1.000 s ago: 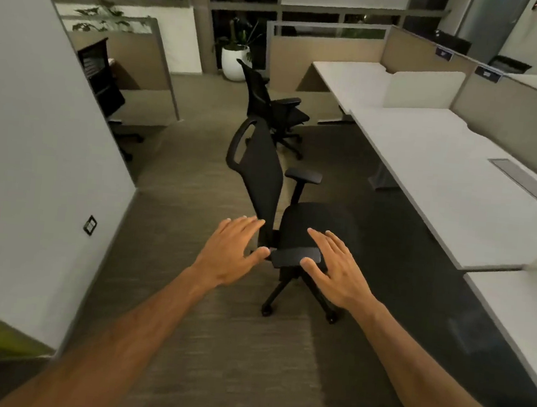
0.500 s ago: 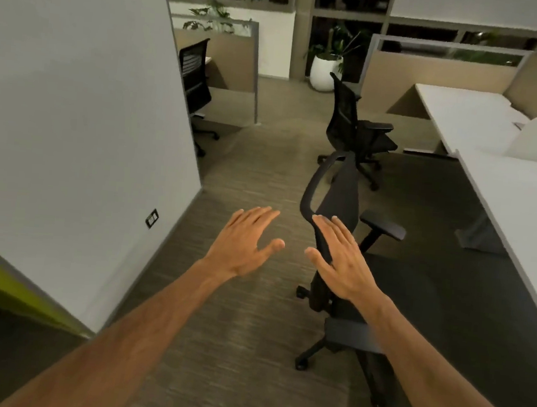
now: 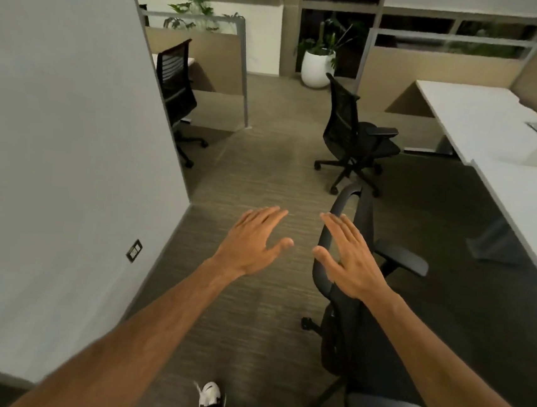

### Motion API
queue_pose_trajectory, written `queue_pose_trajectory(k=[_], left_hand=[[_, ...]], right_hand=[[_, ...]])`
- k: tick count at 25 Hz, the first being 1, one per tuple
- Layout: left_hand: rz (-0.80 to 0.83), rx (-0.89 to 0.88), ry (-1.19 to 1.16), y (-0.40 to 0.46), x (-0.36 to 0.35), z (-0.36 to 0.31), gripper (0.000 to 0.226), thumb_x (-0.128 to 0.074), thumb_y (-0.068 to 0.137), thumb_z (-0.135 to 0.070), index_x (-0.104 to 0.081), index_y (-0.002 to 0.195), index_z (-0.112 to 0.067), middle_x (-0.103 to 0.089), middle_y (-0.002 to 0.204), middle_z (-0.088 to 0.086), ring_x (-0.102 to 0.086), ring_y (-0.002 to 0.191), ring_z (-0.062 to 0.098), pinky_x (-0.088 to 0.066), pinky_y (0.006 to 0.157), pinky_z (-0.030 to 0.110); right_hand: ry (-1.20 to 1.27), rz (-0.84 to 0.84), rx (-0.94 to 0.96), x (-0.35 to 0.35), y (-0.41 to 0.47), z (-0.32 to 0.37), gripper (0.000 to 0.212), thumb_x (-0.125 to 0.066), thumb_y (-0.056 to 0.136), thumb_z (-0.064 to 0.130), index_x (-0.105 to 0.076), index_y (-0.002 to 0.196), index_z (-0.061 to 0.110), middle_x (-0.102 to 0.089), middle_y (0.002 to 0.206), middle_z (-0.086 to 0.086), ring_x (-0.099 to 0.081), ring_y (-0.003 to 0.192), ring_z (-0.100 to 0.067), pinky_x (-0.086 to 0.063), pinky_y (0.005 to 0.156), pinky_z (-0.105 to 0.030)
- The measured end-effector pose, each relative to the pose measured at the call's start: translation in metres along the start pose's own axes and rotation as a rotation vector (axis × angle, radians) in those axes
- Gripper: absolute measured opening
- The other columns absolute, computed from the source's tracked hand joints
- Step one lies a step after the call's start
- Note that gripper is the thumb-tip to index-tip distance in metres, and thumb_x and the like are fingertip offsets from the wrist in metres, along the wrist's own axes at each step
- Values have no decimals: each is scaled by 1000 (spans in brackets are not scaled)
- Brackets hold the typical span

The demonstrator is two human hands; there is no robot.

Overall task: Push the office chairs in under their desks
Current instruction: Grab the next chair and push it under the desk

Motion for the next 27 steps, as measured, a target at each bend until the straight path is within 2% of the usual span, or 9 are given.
queue_pose_trajectory(k=[5, 9, 12, 18, 22, 27], left_hand=[[106, -146, -57, 95, -16, 45, 72, -37, 101, -65, -27, 160, -25, -27, 166, 1, -19, 153, 15, -8, 126, 39], [209, -286, -78, 162, -37, 52, 70, -40, 102, -62, -27, 159, -25, -27, 166, 1, -19, 153, 16, -6, 124, 38], [273, -406, -90, 210, -61, 35, 73, -37, 99, -67, -27, 159, -27, -28, 166, 0, -21, 153, 16, -12, 126, 45], [299, -643, -115, 289, -100, -22, 71, -39, 95, -69, -35, 155, -30, -39, 160, -3, -29, 148, 14, -16, 122, 40], [388, -791, -111, 318, -137, -45, 70, -41, 95, -67, -41, 152, -26, -45, 156, -1, -35, 145, 16, -23, 122, 44], [570, -1079, -92, 313, -183, -84, 70, -45, 95, -62, -41, 153, -23, -47, 155, -2, -36, 145, 14, -26, 121, 43]], right_hand=[[119, -119, -223, -11, 56, -41, 84, -27, 93, 77, -20, 161, 29, -19, 169, 6, -3, 156, -12, -11, 126, -45], [207, -207, -398, -12, 79, -70, 80, -32, 92, 78, -22, 159, 36, -21, 167, 10, -5, 154, -7, -14, 123, -40], [179, -257, -496, -2, 80, -96, 85, -27, 88, 87, -21, 158, 40, -21, 168, 9, -7, 154, -9, -15, 122, -40], [125, -369, -682, 44, 69, -156, 89, -26, 86, 87, -21, 159, 38, -23, 167, 6, -12, 155, -12, -21, 125, -50], [148, -444, -790, 34, 47, -167, 77, -31, 91, 81, -23, 157, 42, -28, 165, 9, -21, 150, -8, -28, 121, -41], [138, -535, -993, 4, 13, -160, 63, -41, 99, 69, -23, 155, 47, -35, 160, 11, -30, 144, -6, -31, 114, -33]])
Point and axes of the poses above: each hand's wrist, its own y-axis towards the middle knuckle, its own x-axis out of the back of the hand, z = x × y, the point moved 8 cm from there along y, towards the middle knuckle
